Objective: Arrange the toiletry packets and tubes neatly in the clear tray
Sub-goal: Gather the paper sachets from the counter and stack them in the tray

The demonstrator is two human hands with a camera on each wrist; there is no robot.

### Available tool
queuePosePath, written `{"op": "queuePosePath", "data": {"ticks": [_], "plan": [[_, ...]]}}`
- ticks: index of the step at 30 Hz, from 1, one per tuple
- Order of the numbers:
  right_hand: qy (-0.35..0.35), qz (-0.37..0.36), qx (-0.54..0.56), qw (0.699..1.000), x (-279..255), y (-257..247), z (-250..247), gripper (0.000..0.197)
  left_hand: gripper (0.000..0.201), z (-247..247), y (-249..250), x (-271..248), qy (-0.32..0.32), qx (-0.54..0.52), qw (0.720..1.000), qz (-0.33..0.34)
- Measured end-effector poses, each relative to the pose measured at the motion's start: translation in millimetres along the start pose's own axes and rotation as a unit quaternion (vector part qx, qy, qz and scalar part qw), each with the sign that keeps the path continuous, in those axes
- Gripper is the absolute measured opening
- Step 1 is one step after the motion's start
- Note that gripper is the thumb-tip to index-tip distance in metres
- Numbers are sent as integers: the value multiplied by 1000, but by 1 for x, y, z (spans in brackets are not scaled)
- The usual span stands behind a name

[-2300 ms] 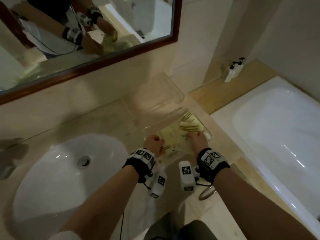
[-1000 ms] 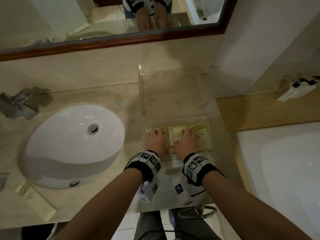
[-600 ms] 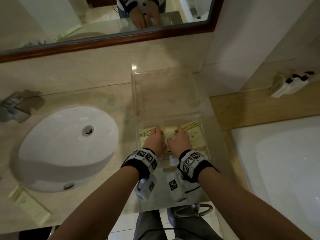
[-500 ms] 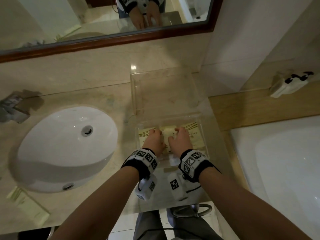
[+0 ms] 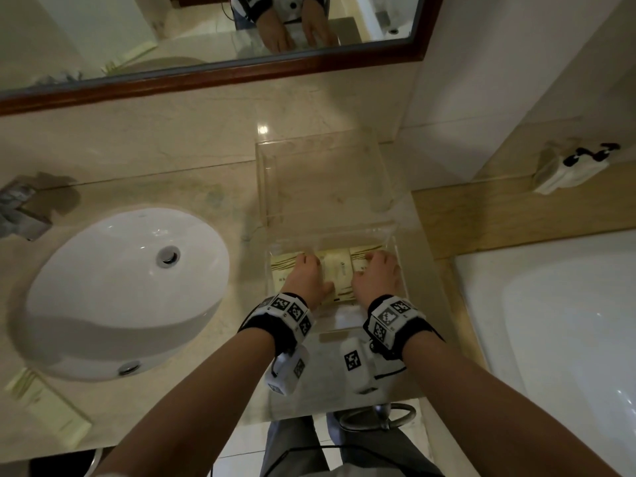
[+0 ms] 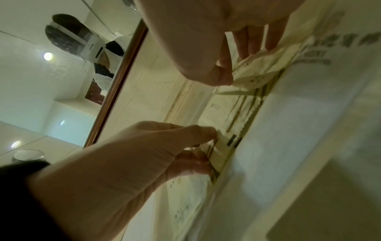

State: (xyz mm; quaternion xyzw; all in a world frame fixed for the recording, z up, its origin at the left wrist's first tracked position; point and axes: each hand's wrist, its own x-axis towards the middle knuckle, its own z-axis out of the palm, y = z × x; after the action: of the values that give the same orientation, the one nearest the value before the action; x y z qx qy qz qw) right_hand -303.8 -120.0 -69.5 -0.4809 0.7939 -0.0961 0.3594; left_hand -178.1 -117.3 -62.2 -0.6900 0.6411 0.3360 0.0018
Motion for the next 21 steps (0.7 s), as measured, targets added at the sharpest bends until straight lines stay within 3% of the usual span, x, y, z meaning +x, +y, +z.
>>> {"op": "queuePosePath", "data": {"ticks": [5, 11, 16, 21], "plan": [[-9, 8, 19, 1000, -1, -2, -1, 40, 55, -1, 1, -2, -2, 3, 1000, 0], [-11, 8, 35, 999, -1, 0, -3, 41, 48, -8, -13, -3, 87, 44, 994, -52], [-17, 18, 57, 998, -2, -3, 0, 40, 50, -8, -17, -4, 59, 62, 995, -56], [46, -29, 45, 998, -10, -11, 1, 38, 49, -16, -21, -8, 62, 4, 997, -52]]}}
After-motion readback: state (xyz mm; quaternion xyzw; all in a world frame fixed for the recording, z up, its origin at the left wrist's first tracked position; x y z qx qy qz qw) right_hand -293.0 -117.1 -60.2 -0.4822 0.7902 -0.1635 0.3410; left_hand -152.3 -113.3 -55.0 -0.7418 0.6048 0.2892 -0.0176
